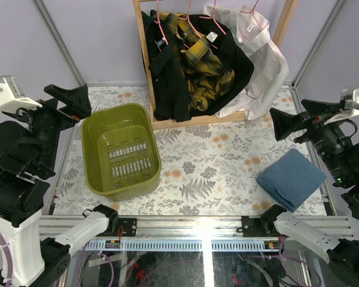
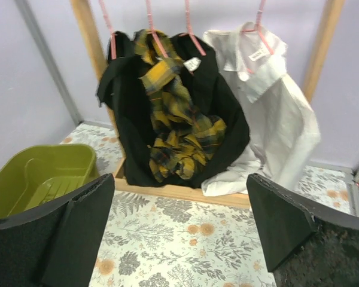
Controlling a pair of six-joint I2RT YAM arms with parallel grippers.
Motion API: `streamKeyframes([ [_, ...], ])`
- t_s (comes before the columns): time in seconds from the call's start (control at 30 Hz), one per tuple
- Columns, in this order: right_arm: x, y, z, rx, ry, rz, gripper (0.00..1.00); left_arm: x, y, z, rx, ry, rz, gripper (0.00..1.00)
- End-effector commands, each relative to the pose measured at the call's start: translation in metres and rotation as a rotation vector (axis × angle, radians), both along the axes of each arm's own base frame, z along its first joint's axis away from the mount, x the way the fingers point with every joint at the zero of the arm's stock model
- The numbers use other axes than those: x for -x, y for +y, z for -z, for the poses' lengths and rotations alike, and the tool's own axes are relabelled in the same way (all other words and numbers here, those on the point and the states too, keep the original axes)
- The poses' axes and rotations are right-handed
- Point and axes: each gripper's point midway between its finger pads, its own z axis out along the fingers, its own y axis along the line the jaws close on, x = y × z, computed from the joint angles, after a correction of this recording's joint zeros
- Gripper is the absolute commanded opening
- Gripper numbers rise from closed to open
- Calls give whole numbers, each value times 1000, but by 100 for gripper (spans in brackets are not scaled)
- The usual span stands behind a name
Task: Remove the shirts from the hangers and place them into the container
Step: Move the bin to the center of the board.
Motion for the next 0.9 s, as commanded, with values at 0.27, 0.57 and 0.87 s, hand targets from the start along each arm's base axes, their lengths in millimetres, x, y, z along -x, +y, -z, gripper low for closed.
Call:
streamKeyframes([
  [0.27, -60, 6, 35, -197, 117, 3, 100, -51, -28, 74, 86, 142, 120, 100],
  [0.57, -111, 11, 126, -214, 473, -122, 100, -92, -125, 173, 73, 385, 383, 100],
  [0.87, -135, 13, 174, -274, 665, -182, 100, -69, -270, 269, -6, 622, 735, 100],
])
